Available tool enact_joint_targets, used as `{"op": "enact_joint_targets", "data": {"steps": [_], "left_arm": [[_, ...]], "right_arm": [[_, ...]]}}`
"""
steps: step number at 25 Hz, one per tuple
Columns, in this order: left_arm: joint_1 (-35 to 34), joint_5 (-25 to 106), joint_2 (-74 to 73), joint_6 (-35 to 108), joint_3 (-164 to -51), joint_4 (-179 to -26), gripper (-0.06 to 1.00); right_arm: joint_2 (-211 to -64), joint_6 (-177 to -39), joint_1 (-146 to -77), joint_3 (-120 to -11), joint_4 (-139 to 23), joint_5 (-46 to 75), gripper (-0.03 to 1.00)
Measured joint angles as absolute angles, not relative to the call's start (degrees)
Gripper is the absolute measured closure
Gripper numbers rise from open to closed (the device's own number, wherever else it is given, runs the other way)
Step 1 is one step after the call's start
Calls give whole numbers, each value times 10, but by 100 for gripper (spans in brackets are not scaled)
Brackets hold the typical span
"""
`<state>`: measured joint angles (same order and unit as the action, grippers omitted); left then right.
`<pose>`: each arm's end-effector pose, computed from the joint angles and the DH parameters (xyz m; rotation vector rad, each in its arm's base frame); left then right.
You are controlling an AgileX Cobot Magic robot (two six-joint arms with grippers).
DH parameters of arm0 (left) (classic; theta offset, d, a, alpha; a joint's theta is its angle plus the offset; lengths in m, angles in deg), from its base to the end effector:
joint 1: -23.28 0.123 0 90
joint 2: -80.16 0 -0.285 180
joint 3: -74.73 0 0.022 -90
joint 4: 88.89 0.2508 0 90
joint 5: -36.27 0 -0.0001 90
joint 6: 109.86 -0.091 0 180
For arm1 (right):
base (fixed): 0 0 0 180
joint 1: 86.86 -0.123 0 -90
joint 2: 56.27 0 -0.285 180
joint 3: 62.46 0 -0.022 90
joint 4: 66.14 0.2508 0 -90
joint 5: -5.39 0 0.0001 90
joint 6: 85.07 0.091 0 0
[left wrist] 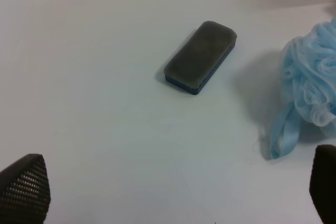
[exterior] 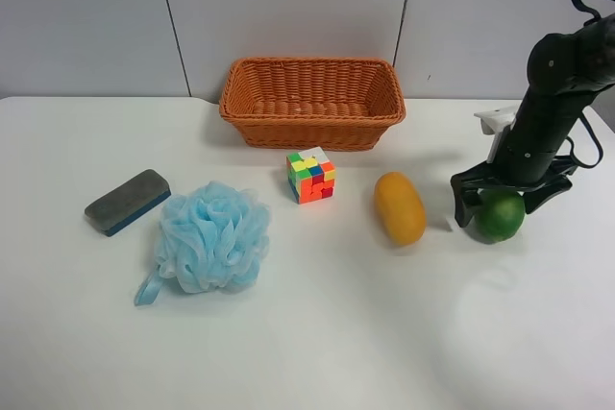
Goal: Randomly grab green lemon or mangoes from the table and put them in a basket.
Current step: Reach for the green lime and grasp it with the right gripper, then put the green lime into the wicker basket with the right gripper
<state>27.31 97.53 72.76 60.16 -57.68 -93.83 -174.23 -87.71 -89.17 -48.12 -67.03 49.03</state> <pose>-0.0079 -0.0075 0.2815 0.1108 2.0233 0.0517 0.3400 0.0127 0.1314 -0.1493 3.0671 -0.0174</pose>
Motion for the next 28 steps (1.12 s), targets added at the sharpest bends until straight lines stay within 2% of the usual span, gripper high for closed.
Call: {"op": "enact_joint_targets", "data": {"steps": [2, 4, 7, 21, 28], "left_arm": [[273, 975, 728, 602, -577, -938, -5], [273, 975, 728, 602, -577, -938, -5], [273, 975, 728, 602, -577, -938, -5], [273, 975, 728, 602, -577, -938, -5], [273, 975, 728, 602, -577, -938, -5]], "right_arm": [[-1743, -877, -892, -481, -670, 485, -2], [-1743, -877, -892, -481, -670, 482, 5], [-1743, -877, -892, -481, -671, 481, 28], [-1735, -877, -893, -481, -671, 486, 28], [-1668, -877, -893, -528, -671, 610, 28]]}}
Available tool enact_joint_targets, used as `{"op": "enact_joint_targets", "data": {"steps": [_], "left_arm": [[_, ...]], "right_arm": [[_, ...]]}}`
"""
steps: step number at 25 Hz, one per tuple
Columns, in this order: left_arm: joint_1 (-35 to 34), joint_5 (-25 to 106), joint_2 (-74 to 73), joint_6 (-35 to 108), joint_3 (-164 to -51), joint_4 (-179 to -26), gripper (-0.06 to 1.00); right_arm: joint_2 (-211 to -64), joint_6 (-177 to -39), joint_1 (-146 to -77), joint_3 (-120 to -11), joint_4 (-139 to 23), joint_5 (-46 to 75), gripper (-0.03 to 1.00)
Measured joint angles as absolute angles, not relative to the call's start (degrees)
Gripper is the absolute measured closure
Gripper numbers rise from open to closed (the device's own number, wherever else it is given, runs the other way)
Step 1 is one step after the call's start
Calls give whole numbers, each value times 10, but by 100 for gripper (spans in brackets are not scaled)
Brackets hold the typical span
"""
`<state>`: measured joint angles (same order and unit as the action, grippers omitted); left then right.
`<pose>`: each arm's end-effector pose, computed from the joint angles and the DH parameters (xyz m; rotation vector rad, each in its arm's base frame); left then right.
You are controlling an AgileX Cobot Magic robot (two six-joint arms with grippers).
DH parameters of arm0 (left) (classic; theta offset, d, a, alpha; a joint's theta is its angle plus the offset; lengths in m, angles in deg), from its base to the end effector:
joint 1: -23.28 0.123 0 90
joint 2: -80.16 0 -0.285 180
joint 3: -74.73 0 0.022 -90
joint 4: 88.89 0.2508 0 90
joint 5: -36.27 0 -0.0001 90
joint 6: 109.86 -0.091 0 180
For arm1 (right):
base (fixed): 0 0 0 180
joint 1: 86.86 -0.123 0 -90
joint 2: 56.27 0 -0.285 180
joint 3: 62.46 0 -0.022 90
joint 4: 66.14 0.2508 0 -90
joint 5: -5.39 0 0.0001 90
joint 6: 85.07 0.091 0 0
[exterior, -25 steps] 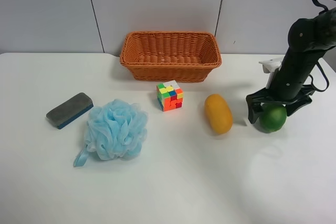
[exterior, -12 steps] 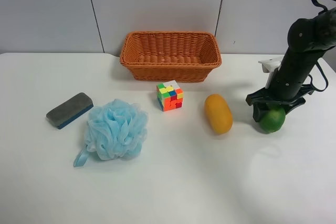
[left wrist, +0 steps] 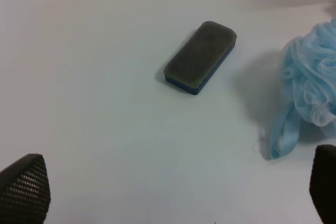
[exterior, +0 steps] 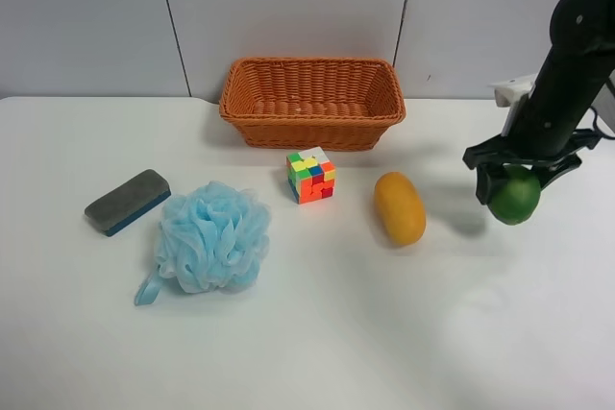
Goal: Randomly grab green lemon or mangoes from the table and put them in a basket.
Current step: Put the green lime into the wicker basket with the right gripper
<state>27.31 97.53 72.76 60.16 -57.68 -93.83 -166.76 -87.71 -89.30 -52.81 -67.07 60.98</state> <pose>-0.0079 -0.0075 0.2815 0.1108 2.0233 0.0517 0.3341 0.0130 0.1923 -0.1492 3.0634 -0.0213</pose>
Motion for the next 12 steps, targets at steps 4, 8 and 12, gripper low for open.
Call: {"op": "enact_joint_targets", "data": {"steps": [4, 8, 12], "left_arm": [[273, 975, 728, 602, -577, -938, -5], [273, 975, 728, 602, -577, -938, -5], [273, 975, 728, 602, -577, -938, -5]], "right_arm": [[-1636, -877, -893, -600, -670, 713, 28], [-1621, -877, -893, -698, -648, 746, 28], [-1628, -877, -893, -792, -602, 750, 28]]}}
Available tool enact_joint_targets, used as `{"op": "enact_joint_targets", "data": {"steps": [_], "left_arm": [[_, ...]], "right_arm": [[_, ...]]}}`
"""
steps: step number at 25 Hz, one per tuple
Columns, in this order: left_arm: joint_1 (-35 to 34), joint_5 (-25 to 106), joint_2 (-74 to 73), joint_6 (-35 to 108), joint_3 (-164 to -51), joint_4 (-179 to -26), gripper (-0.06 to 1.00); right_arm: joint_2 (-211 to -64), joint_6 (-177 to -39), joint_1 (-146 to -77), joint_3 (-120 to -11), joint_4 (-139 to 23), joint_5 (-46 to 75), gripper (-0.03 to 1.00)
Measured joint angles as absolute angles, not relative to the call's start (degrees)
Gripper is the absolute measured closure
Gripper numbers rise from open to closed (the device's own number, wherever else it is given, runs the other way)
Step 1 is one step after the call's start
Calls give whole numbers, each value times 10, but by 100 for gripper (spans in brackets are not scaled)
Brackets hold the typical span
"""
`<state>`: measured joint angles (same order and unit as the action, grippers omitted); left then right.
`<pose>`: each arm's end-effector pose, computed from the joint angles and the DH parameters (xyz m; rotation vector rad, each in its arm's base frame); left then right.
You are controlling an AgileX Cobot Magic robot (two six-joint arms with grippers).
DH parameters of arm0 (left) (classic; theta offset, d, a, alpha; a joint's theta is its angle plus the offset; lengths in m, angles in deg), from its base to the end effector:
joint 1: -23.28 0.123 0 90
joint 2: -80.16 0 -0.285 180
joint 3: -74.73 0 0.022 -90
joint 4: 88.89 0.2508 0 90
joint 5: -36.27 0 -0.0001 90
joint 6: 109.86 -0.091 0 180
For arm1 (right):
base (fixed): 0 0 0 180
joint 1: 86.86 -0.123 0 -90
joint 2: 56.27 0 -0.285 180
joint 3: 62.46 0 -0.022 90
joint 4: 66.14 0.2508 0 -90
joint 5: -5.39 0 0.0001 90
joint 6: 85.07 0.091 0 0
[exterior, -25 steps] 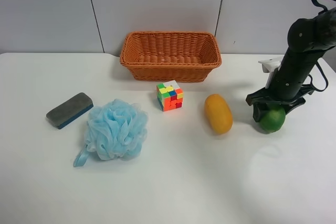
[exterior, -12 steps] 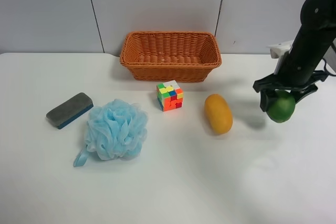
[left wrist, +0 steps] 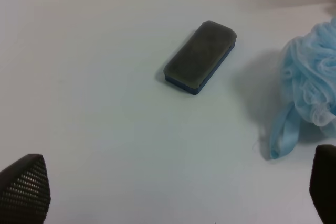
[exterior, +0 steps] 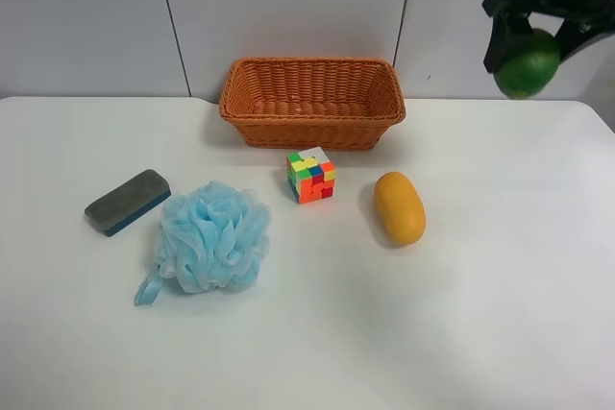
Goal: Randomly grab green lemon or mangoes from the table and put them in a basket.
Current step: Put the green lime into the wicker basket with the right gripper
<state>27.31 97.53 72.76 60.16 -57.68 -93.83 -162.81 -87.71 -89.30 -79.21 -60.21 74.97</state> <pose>-0.0079 -0.0075 0.2815 0.1108 2.0233 0.0517 0.3631 0.0243 0.3344 -0.0975 2.7764 0.1431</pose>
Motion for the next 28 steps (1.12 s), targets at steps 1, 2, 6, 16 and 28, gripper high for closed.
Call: {"op": "enact_joint_targets", "data": {"steps": [1, 2, 6, 16, 28], "left_arm": [[273, 975, 728, 602, -577, -938, -5], [273, 975, 728, 602, -577, -938, -5], [273, 975, 728, 602, -577, -938, -5], [273, 975, 728, 602, -577, -938, -5], [273, 975, 728, 602, -577, -938, -5]], "right_arm": [[-1633, -877, -894, -809, -594, 750, 28], [-1641, -878, -897, -829, -593, 751, 28], [-1688, -883, -926, -898, -594, 752, 28], [-1857, -889, -1015, -1003, -600, 610, 28], [-1966, -904, -1031, -1004, -592, 453, 28]]}}
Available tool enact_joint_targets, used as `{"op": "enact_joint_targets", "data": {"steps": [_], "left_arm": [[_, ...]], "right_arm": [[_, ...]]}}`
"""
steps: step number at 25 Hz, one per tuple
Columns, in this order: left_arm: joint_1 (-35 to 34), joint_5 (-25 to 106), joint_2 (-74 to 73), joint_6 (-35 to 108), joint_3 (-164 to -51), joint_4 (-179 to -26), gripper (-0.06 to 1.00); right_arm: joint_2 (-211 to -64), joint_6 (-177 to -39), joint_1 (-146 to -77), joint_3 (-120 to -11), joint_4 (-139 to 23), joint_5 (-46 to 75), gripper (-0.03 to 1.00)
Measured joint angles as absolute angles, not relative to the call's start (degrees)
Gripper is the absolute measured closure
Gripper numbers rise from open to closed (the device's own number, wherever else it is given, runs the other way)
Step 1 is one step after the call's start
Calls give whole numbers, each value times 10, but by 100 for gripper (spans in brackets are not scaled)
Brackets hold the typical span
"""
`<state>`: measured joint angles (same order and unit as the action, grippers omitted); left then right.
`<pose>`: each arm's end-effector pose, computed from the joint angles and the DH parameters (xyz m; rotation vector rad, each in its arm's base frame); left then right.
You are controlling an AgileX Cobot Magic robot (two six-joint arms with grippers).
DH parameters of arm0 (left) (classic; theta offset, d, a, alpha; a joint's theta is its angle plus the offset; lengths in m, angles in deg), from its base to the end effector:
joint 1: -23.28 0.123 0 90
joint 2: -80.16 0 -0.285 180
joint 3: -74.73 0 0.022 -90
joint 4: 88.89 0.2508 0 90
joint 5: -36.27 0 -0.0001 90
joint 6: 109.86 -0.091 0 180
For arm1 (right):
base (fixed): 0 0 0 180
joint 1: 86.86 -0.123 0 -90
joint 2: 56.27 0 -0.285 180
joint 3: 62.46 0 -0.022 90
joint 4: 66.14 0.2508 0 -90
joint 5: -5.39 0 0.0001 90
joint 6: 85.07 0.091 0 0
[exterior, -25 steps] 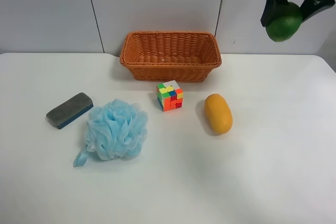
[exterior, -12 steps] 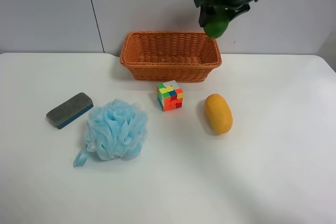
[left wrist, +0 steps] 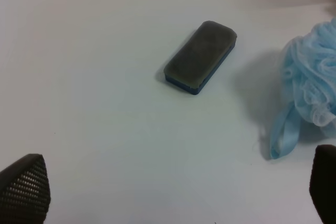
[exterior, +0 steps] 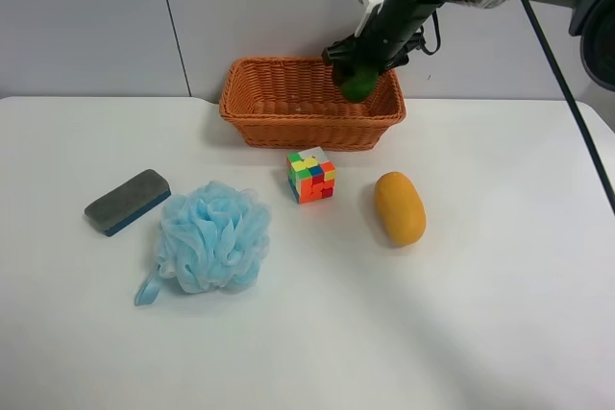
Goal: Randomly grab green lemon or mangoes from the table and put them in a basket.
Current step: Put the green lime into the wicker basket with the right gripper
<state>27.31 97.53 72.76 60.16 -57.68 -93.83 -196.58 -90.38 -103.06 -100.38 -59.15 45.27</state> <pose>-0.0079 -0.0075 0.2815 0.1108 2.0233 0.0517 0.5019 0.1532 0.2011 -0.3823 2.4589 0.2172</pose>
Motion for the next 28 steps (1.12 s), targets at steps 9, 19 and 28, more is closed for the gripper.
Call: {"op": "enact_joint_targets", "data": {"steps": [9, 19, 28], "left_arm": [[273, 975, 728, 602, -577, -938, -5], [273, 975, 728, 602, -577, -938, -5], [273, 975, 728, 602, -577, -938, -5]], "right_arm": [[-1976, -904, -1031, -1004, -589, 450, 28], [-1976, -904, -1031, -1004, -581, 455, -1], [-1915, -904, -1031, -1004, -584, 555, -2]]}}
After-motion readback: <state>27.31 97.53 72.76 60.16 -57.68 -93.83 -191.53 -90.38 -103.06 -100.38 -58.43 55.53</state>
